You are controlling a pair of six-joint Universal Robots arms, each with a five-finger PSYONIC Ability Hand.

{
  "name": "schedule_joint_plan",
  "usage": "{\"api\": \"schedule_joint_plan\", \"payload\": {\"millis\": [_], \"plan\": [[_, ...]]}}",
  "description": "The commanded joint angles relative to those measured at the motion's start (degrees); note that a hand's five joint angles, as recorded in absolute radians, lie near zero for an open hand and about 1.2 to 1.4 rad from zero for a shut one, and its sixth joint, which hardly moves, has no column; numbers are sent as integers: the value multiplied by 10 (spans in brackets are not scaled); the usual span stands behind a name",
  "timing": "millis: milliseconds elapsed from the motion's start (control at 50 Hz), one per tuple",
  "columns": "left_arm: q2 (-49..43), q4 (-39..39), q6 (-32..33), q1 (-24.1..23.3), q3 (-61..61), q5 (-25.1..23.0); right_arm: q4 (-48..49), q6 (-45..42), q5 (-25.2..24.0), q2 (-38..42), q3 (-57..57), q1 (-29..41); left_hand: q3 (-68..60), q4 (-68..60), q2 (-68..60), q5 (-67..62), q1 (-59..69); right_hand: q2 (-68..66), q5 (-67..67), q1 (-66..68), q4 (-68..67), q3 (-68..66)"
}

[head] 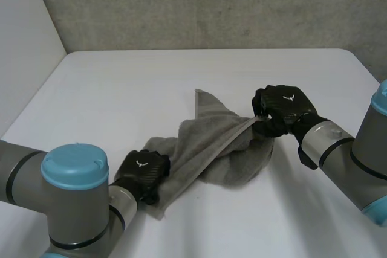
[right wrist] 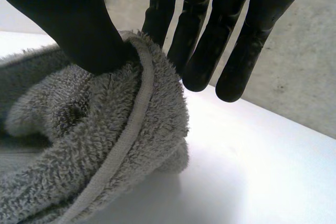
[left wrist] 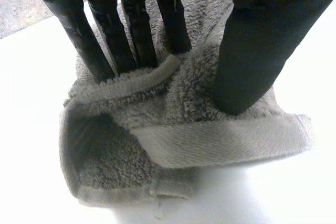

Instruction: Fold the towel.

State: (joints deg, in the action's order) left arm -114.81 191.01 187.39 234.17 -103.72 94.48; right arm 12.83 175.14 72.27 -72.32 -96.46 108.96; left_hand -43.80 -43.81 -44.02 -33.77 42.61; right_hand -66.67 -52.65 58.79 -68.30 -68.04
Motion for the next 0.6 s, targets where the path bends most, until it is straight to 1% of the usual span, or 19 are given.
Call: {"api": "schedule_joint_plan", "payload": {"millis": [20,40,160,200,220,260,280,300,320,360,380,420,440,480,500,540,560,580,600], "plan": [[3,1,0,1,5,0,0,-4,24,1,3,-1,-299,-299,-297,-300,311,-133,-174,212,-117,-120],[4,1,0,1,5,0,0,-5,26,1,6,-1,-361,-361,-359,-362,373,-133,-174,212,-117,-120],[11,0,1,2,11,-1,-7,-11,24,4,22,-1,-362,-362,-360,-362,374,-133,-174,212,-117,-120],[20,-1,1,5,28,-3,-26,-42,23,11,45,-1,-362,-362,-360,-362,374,-133,-174,212,-117,-120],[20,-1,1,5,28,-3,-26,-42,23,11,45,-1,-362,-362,-360,-362,374,-133,-174,212,-117,-120],[21,-1,4,8,41,-4,-87,-107,23,45,86,0,-362,-362,-360,-362,374,-133,-174,212,-117,-120],[22,-1,13,11,58,-6,-87,-107,23,46,87,0,-362,-362,-360,-362,374,-133,-174,212,-117,-120],[22,-1,24,18,79,-6,-116,-146,26,69,119,2,-362,-362,-360,-362,374,-133,-174,212,-117,-120],[22,-1,25,18,79,-6,-116,-146,26,69,119,2,-362,-362,-360,-362,374,-133,-174,212,-117,-120],[16,2,60,43,137,-9,-127,-200,30,94,193,17,-362,-362,-360,-362,374,-133,-174,212,-117,-120],[16,2,61,43,137,-9,-127,-200,31,94,193,17,-362,-362,-360,-362,374,-133,-174,212,-117,-120],[11,20,102,66,205,-20,-76,-202,53,98,264,25,-362,-362,-360,-362,374,-133,-174,212,-117,-120],[11,20,102,66,205,-20,-76,-202,53,98,264,25,-362,-362,-360,-362,374,-133,-174,212,-117,-120],[18,87,121,90,255,-39,45,-196,82,87,295,28,-362,-362,-360,-362,374,-133,-174,212,-117,-120],[18,88,121,90,255,-40,46,-196,82,87,295,28,-362,-362,-360,-362,374,-133,-174,212,-117,-120],[37,204,120,117,265,-53,193,-184,101,56,284,33,-362,-362,-360,-362,374,-133,-174,212,-117,-120],[37,205,120,117,265,-53,193,-184,101,56,284,33,-362,-362,-360,-362,374,-133,-174,212,-117,-120],[55,261,120,127,264,-56,246,-178,107,36,276,33,-362,-362,-360,-362,374,-133,-174,212,-117,-120],[69,311,120,132,263,-59,271,-176,107,21,262,34,-362,-362,-360,-362,374,-133,-174,212,-117,-120]]}}
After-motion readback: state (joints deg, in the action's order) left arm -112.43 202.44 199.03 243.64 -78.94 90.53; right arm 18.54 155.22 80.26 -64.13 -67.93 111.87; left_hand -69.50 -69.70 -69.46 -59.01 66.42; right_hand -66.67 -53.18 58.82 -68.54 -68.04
